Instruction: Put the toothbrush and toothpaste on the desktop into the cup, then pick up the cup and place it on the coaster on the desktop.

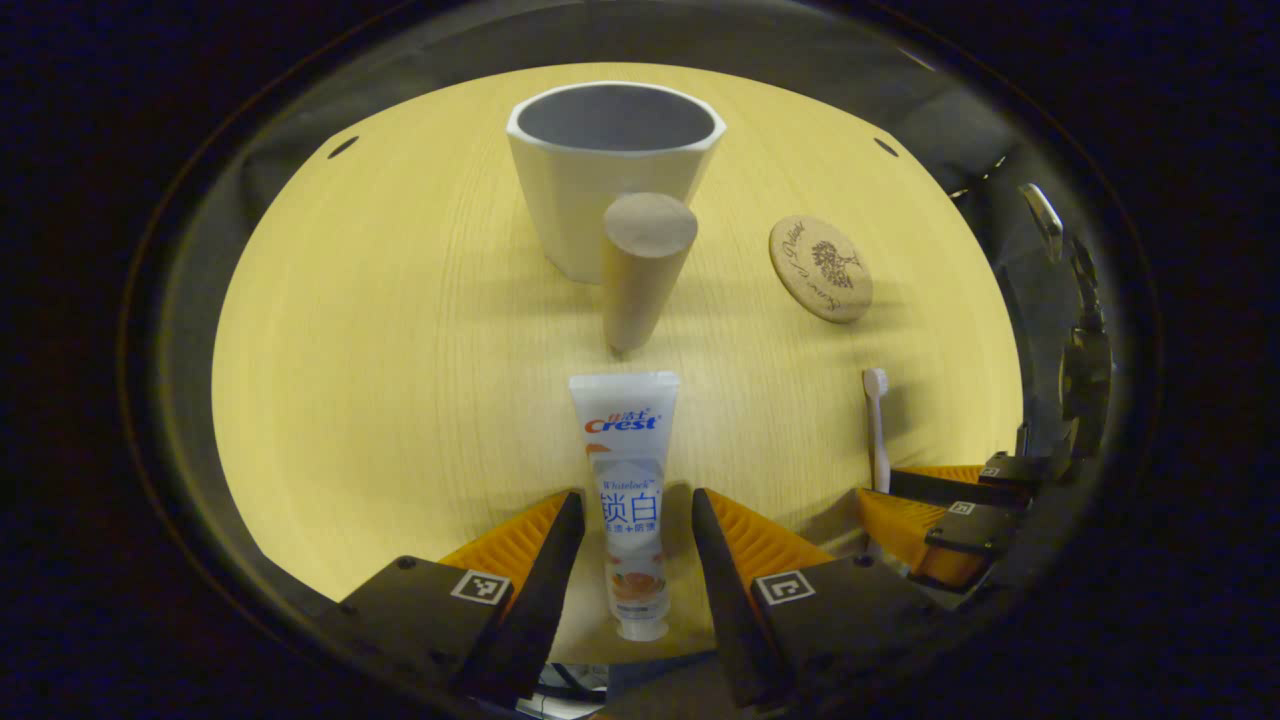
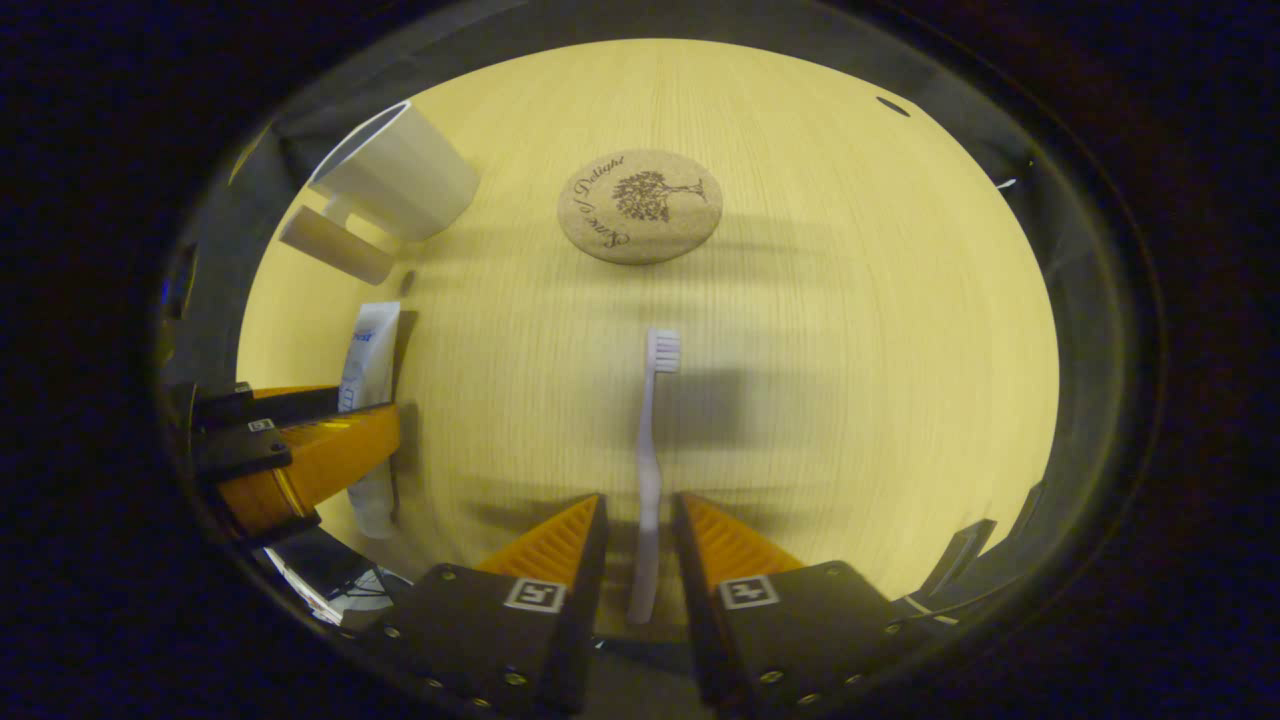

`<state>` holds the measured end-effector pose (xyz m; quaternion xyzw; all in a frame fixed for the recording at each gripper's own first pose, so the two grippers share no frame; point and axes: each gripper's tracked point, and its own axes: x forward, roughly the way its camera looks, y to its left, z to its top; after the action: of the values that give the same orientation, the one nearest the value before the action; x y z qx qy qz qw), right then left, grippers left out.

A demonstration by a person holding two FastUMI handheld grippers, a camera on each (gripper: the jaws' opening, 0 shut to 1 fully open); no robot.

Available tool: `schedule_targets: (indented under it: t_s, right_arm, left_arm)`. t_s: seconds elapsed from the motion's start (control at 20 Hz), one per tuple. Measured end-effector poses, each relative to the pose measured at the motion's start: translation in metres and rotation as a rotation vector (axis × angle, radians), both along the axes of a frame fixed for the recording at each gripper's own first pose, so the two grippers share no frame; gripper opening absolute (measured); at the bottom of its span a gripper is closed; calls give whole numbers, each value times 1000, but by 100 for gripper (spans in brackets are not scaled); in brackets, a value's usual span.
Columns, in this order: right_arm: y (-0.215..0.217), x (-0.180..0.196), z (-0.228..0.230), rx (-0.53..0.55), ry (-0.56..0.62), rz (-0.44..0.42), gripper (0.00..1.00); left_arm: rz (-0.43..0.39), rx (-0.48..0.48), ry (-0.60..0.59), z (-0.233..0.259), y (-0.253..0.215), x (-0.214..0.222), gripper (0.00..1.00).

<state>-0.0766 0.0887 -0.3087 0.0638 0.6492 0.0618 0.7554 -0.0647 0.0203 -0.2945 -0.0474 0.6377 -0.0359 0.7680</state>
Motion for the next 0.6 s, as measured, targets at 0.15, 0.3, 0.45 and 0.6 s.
schedule_targets:
  t_s: [0.15,0.3,0.45,0.6]
  right_arm:
    - [-3,3,0,-5,-4,-5,34]
    - [-7,4,-3,1,5,-32,15]
    - [-6,4,-2,11,-2,-23,15]
    - [-6,7,2,42,-11,-52,12]
  left_arm:
    - [-3,11,17,-5,3,-3,72]
    - [-11,30,17,-7,6,-2,53]
    - [-15,36,13,-8,6,-1,41]
    - [-36,40,2,-7,7,1,29]
